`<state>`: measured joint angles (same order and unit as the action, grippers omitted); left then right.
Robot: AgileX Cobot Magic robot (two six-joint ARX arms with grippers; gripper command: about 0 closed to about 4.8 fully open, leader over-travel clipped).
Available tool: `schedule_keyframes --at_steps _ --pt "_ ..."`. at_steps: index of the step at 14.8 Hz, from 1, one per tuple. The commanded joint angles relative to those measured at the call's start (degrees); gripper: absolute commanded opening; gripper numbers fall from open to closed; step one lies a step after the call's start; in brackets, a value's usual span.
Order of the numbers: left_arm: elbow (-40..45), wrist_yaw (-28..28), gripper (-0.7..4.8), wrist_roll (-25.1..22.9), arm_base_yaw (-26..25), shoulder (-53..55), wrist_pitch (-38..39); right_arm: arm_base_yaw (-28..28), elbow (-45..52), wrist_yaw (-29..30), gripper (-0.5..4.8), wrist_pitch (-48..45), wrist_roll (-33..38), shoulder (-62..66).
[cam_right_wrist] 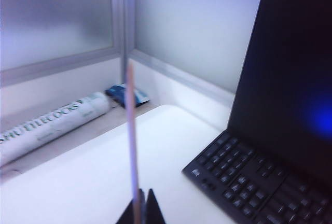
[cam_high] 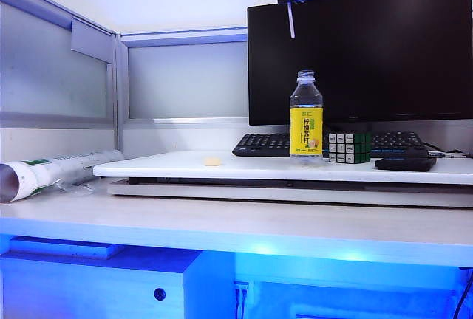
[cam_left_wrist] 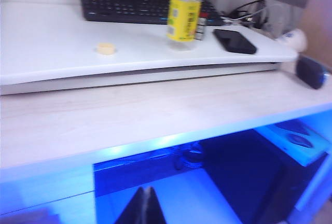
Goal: Grab a stick from the table and stick it in a plastic bottle.
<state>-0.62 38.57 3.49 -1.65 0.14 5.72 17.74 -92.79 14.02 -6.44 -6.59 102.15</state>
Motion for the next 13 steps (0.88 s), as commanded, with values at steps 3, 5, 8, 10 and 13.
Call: schedule_keyframes --at_steps 3,5,8,10,13 --pt "-0.11 -1.90 -0.05 -0.09 -0.04 0.04 -4.20 -2.14 -0.26 -1.29 -0.09 -6.03 -0.94 4.44" --pt "-0.11 -1.70 -0.05 -0.09 0.00 0.04 -6.51 -2.71 -0.28 -1.70 -0.09 -7.45 -0.94 5.35" --pt "-0.09 -1.66 -0.05 -0.07 0.00 0.04 -10.91 -3.69 -0.28 -1.70 -0.09 -8.37 -0.94 5.90" --pt "-0.11 -1.66 -0.05 -0.04 0.00 0.04 -14.97 -4.15 -0.28 -1.68 -0.09 -8.72 -0.92 6.03" --pt "-0.09 -1.33 -0.05 0.17 0.02 0.04 -20.22 -4.79 -0.28 -1.66 -0.09 -8.85 -0.92 6.03"
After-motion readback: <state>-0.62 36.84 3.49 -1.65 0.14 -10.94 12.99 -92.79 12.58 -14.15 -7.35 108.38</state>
